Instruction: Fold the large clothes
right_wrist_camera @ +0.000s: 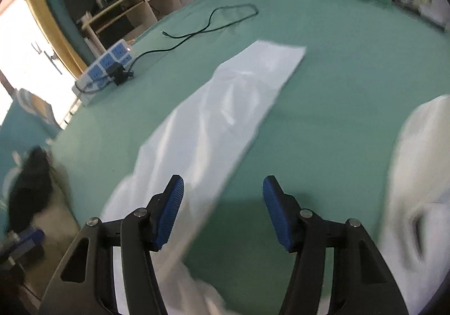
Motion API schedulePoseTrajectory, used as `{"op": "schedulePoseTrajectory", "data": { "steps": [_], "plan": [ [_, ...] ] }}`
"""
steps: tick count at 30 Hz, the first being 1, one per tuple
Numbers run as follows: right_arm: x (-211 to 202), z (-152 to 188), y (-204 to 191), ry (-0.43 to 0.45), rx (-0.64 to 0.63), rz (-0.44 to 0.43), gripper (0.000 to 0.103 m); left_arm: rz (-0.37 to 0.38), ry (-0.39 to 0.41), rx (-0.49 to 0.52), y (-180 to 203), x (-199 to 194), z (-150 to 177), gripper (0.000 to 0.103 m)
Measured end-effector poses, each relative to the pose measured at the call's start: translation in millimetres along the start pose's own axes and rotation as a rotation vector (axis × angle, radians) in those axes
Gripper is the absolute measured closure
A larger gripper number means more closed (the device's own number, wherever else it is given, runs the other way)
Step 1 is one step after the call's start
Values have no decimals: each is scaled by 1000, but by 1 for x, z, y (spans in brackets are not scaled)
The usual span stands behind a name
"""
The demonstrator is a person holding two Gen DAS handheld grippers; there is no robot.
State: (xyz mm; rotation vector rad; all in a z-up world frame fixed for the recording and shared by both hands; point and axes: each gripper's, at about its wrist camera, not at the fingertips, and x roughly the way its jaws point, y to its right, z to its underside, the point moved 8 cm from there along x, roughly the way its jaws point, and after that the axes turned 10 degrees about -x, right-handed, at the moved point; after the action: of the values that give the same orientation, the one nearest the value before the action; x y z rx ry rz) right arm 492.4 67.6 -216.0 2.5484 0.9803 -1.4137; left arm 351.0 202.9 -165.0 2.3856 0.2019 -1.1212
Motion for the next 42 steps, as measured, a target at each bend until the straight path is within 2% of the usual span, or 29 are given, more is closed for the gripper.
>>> {"op": "schedulePoseTrajectory", "data": {
  "steps": [1,2,6,9,13,16,19,21,22,24,26,27,28,29,31,35,38,41,42],
  "plan": [
    [10,0,-4,-25,16,-56,95,10,2,-2,1,-1,-1,69],
    [14,1,-6,-41,12,-47,101,10,3,1,1,-2,0,69],
    [-8,4,-15,-10,-41,34,101,-13,-2,32,3,-1,4,69],
    [-57,17,-15,42,-94,146,101,-14,-11,52,8,0,11,69],
    [-122,58,-14,90,-93,234,101,6,-42,60,17,5,23,69],
    [-146,99,-18,75,-64,236,100,19,-77,64,24,12,35,69],
    [-144,137,-26,11,-28,166,100,2,-104,74,25,20,45,69],
    [-136,157,-32,-40,-43,112,98,0,-120,62,25,26,48,69],
    [-137,162,-31,-50,-58,116,94,-3,-123,59,26,28,49,69],
    [-145,158,-26,-19,-86,125,86,-8,-120,55,26,30,50,69],
    [-155,141,-17,27,-86,128,65,-4,-119,50,28,31,49,69],
    [-160,133,-11,47,-85,142,57,0,-121,48,30,32,48,69],
    [-163,121,-4,75,-83,159,43,4,-121,47,30,33,47,69],
    [-164,108,3,103,-81,165,37,7,-123,46,31,34,47,69],
    [-154,84,17,121,-85,151,37,13,-132,49,33,36,45,69],
    [-112,55,32,84,-86,99,37,34,-142,61,38,39,42,69],
    [-82,47,40,37,-58,66,37,19,-113,52,37,45,36,69],
    [-52,52,54,-54,-24,118,36,-22,-132,65,30,55,40,69],
    [-43,52,58,-55,-1,113,36,-27,-147,61,27,59,42,69]
  ]
}}
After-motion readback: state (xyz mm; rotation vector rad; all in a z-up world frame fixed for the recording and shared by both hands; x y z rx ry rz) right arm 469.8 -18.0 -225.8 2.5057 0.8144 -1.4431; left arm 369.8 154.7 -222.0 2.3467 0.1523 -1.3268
